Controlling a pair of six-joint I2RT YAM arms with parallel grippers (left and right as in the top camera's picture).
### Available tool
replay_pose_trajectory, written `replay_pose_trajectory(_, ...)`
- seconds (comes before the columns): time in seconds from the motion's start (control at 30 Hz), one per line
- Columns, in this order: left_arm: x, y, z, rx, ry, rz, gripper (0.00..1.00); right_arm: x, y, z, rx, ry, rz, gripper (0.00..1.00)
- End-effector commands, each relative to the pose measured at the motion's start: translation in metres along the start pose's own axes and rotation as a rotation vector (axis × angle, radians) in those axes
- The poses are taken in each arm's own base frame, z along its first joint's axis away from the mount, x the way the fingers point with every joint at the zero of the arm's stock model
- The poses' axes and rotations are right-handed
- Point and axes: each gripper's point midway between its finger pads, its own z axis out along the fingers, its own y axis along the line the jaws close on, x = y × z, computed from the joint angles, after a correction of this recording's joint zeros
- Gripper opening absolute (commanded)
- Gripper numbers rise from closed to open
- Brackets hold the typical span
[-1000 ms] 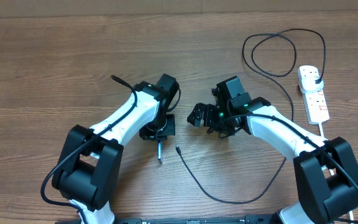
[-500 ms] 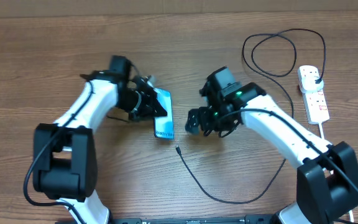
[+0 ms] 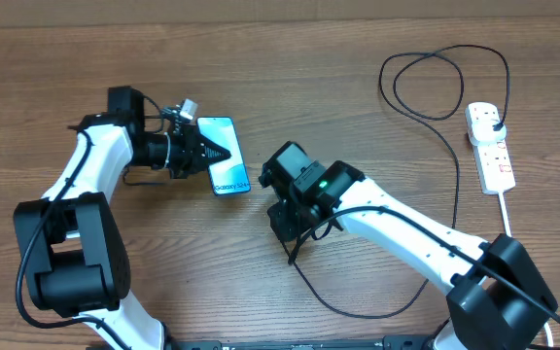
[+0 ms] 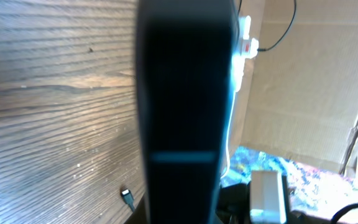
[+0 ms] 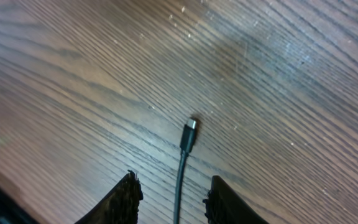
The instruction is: Plug charger to phone and switch on socket
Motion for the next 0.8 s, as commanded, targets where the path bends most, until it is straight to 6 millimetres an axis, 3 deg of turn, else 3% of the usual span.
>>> replay_pose_trajectory(0.0,-0.008,-0.015,-0.010,0.063,-0.026,0.047,0.04,0.004,0.003,0.011,0.058,0.017,-0.060,0.36)
replay_pose_trajectory(0.17,-0.010,-0.012,-0.013,0.055,-0.037,0.040,0.04,0.019,0.000,0.032,0.091,0.084,-0.058,0.45)
replay_pose_trajectory(0.27,-0.010,-0.007,-0.013,0.026,-0.039,0.038,0.04,0.027,-0.004,0.040,0.101,0.126,-0.052,0.45)
replay_pose_trajectory(0.57,-0.004,0.000,-0.013,-0.010,-0.021,-0.016,0.04,0.036,-0.009,0.055,0.117,0.167,0.014,0.31)
replay_pose_trajectory(0.77,-0.005,0.002,-0.013,-0.021,-0.022,-0.015,0.05,0.051,-0.014,0.064,0.127,0.186,0.066,0.31)
